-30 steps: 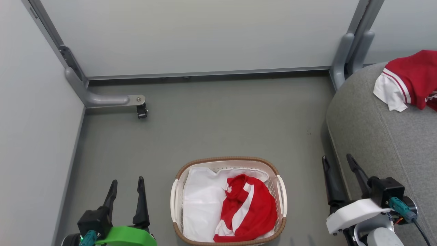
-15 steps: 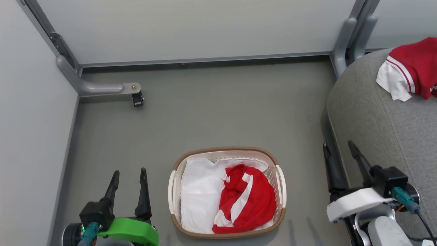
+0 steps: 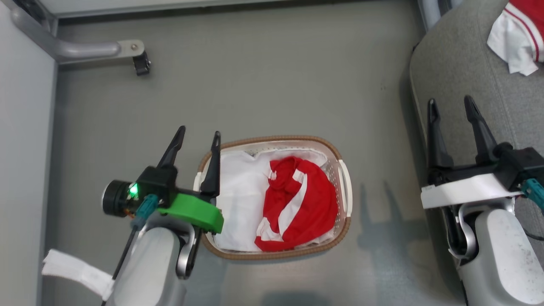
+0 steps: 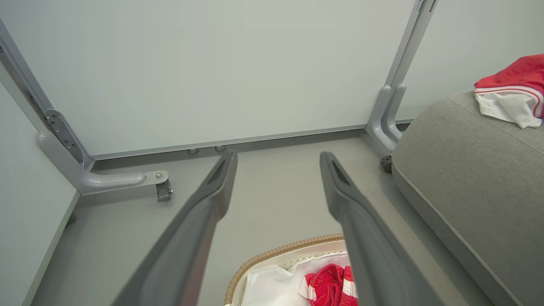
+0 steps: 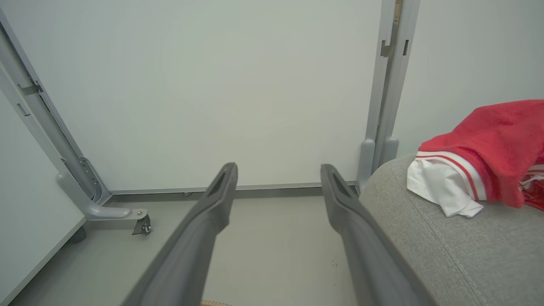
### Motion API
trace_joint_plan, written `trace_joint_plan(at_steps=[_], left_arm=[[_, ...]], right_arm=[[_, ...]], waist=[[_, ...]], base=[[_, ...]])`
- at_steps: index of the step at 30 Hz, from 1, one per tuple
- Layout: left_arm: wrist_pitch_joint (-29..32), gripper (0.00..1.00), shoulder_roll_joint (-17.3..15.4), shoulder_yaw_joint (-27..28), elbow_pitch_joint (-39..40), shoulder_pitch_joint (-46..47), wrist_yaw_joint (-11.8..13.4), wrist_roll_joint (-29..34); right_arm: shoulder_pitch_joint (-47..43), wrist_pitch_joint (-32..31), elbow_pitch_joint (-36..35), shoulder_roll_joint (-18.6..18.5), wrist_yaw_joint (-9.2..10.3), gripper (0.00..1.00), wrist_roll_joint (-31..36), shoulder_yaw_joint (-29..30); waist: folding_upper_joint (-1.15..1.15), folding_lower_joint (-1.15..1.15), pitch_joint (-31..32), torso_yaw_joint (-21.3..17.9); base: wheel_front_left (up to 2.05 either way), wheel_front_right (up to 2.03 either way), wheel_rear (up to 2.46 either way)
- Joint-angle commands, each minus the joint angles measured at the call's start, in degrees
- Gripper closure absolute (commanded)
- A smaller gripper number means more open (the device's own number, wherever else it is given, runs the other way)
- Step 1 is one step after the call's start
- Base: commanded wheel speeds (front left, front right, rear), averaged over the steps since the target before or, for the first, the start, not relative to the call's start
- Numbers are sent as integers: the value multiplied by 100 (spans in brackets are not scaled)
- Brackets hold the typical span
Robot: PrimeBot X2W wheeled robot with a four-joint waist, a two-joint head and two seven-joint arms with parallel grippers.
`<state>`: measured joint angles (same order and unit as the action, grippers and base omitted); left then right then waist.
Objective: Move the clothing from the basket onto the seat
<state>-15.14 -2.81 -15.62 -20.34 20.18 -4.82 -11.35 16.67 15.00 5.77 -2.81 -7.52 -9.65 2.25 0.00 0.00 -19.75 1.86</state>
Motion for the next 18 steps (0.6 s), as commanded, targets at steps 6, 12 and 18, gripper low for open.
trace_joint_plan(at_steps=[6,12,18], left_arm=[[60,0,-24,-616,-971,1033,-85,151],[172,0,-25,-1167,-1884,1589,-113,171],[236,0,-27,-1583,-2591,1978,-116,187]], right_arm=[[558,28,-238,-16,6,0,-147,-115],[840,28,-359,-15,6,0,-315,-204],[1030,28,-435,-13,6,0,-446,-262]], waist=[[0,0,-1648,-727],[0,0,-2176,-1064],[0,0,-2607,-1378]], base=[[0,0,0],[0,0,0],[0,0,0]])
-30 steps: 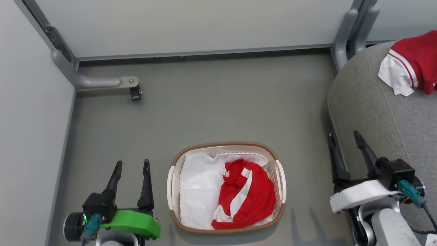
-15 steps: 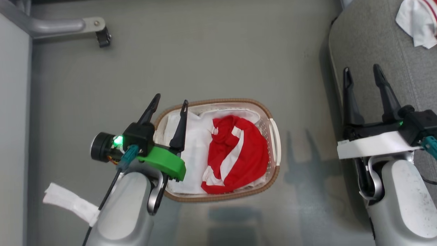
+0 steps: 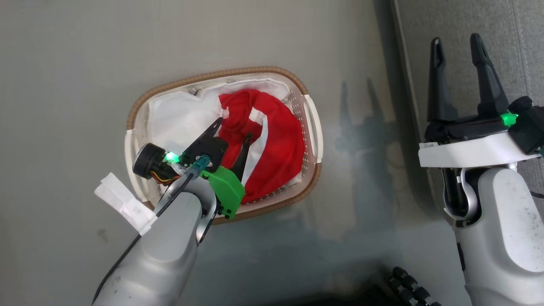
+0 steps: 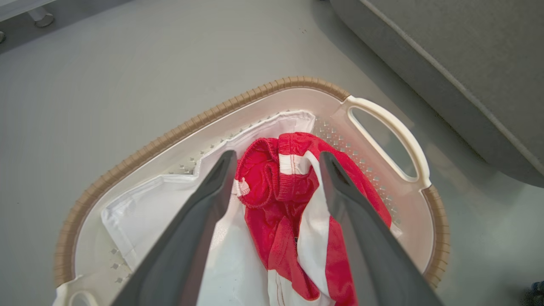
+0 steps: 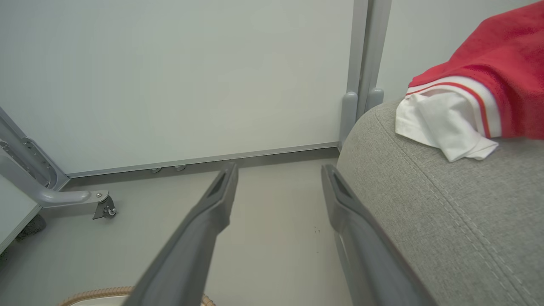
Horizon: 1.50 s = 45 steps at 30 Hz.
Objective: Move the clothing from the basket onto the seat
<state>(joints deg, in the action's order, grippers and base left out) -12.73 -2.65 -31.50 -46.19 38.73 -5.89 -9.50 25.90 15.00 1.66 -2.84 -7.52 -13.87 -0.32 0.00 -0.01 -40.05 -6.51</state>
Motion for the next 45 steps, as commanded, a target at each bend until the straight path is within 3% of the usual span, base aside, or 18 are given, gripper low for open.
trace_joint_plan(at_steps=[1,17,18,19,21,22,33,45], left_arm=[[9,0,-43,-57,-99,188,-12,-23],[92,0,-133,-246,-1179,952,76,-111],[77,12,-133,-239,-1212,976,79,-130],[30,48,-131,-236,-1229,1005,84,-145],[-49,71,-129,-226,-1246,1037,83,-171],[-73,100,-126,-242,-1249,1042,75,-164],[-246,100,-206,-594,-906,767,7,101],[-250,100,-875,-927,550,119,-108,336]], right_arm=[[137,28,-38,-11,6,0,-49,-20],[519,28,-176,-11,6,0,-428,-406],[521,28,-181,-11,6,0,-434,-416],[521,28,-184,-11,6,0,-438,-427],[519,28,-167,-11,6,0,-435,-422],[513,28,-148,-11,6,0,-426,-414],[326,28,205,-14,6,0,-119,-415],[-243,28,914,-17,6,0,254,-374]], waist=[[0,1,-650,-594],[0,1,-1330,-1145],[0,1,-1336,-1153],[0,1,-1340,-1159],[0,1,-1330,-1149],[0,1,-1314,-1136],[0,1,-556,-735],[0,1,1026,-241]], base=[[0,0,0],[0,0,0],[0,0,0],[0,0,0],[0,0,0],[0,0,0],[0,0,0],[0,0,0]])
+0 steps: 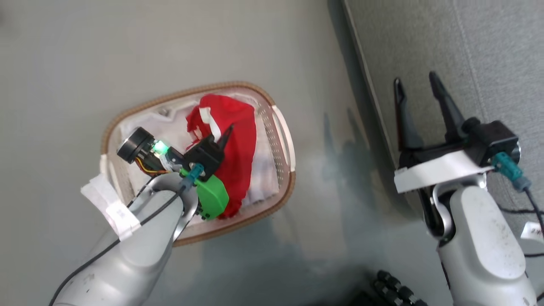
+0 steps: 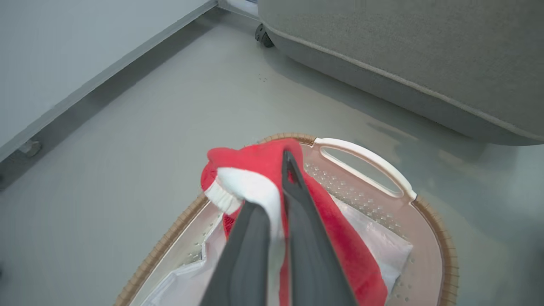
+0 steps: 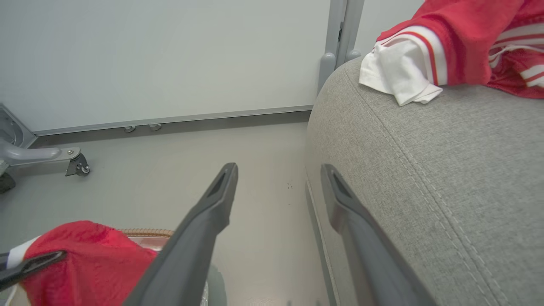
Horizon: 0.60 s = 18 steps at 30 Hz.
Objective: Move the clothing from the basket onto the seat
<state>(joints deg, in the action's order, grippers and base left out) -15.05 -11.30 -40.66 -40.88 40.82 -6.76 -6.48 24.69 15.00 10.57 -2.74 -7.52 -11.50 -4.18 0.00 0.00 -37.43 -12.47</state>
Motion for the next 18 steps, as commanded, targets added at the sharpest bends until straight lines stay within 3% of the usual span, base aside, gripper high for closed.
trace_joint_plan(at_steps=[1,8,18], left_arm=[[-17,100,-82,-80,119,-118,-25,61],[-16,100,-550,-614,772,-6,-69,194],[231,100,-1308,-1292,1823,1050,-71,-272]], right_arm=[[-189,28,69,-27,6,0,46,7],[-736,28,305,-27,6,0,215,37],[-1058,28,419,-27,6,0,343,-179]], waist=[[0,0,920,388],[0,0,1913,615],[0,0,2821,749]], base=[[0,0,0],[0,0,0],[0,0,0]])
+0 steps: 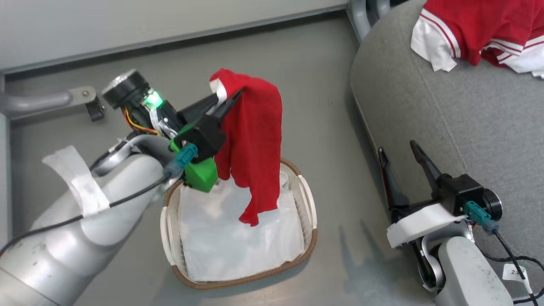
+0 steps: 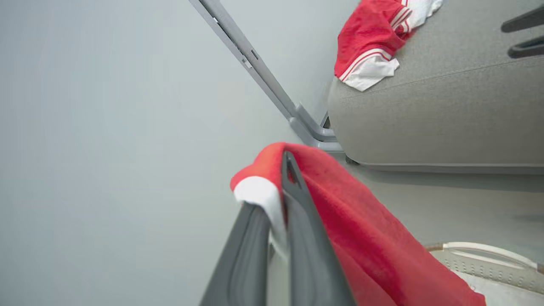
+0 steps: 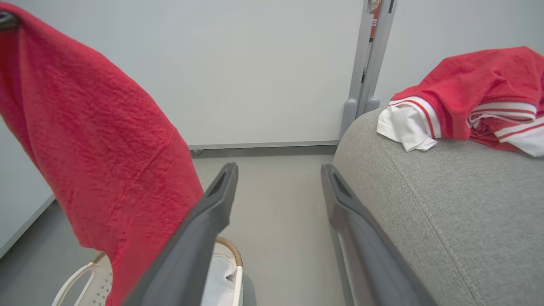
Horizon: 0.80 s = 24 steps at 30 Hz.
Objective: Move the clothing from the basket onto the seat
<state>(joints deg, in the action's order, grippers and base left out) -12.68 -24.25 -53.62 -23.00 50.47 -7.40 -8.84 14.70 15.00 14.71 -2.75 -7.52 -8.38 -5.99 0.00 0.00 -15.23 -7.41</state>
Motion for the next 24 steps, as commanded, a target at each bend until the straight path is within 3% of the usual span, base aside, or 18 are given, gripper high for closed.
trace_joint_plan(at_steps=[1,5,13,24], left_arm=[[21,100,-56,9,119,203,-8,-61],[17,100,-113,119,307,495,15,-147],[31,100,78,287,138,851,136,-281],[268,100,593,205,-132,1292,111,-392]], right_arm=[[-48,28,5,-25,6,0,50,-37],[42,28,1,-24,6,0,101,-184],[247,28,52,-23,6,0,106,-668],[614,28,299,-28,6,0,-263,-2547]], waist=[[0,0,655,245],[0,0,803,234],[0,0,947,212],[0,0,1160,374]], base=[[0,0,0],[0,0,0],[0,0,0],[0,0,0]])
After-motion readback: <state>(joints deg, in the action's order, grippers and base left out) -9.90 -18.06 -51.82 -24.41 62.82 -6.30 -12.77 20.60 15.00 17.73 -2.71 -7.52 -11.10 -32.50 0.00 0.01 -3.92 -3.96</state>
